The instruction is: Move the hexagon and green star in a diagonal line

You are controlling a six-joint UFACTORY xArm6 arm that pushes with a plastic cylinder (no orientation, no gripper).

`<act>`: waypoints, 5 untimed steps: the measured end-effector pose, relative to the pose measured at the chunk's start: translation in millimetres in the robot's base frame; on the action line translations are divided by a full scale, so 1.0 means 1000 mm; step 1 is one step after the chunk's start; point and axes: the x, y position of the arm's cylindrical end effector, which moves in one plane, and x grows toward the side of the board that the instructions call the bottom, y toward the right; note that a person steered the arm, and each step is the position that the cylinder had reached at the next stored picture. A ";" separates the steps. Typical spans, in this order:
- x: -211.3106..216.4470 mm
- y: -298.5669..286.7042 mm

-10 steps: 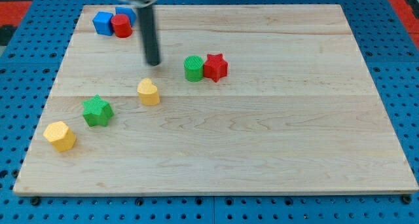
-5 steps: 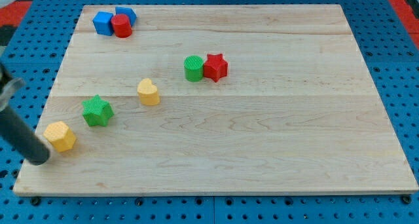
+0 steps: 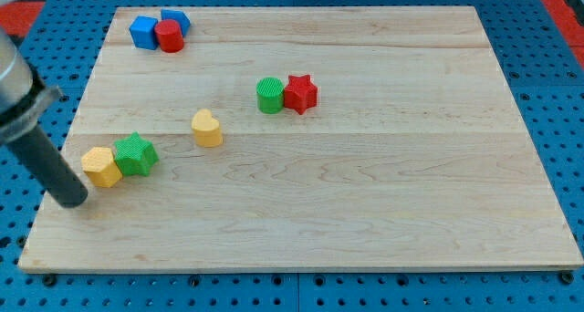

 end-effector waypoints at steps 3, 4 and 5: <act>-0.039 0.111; -0.056 0.151; -0.050 0.156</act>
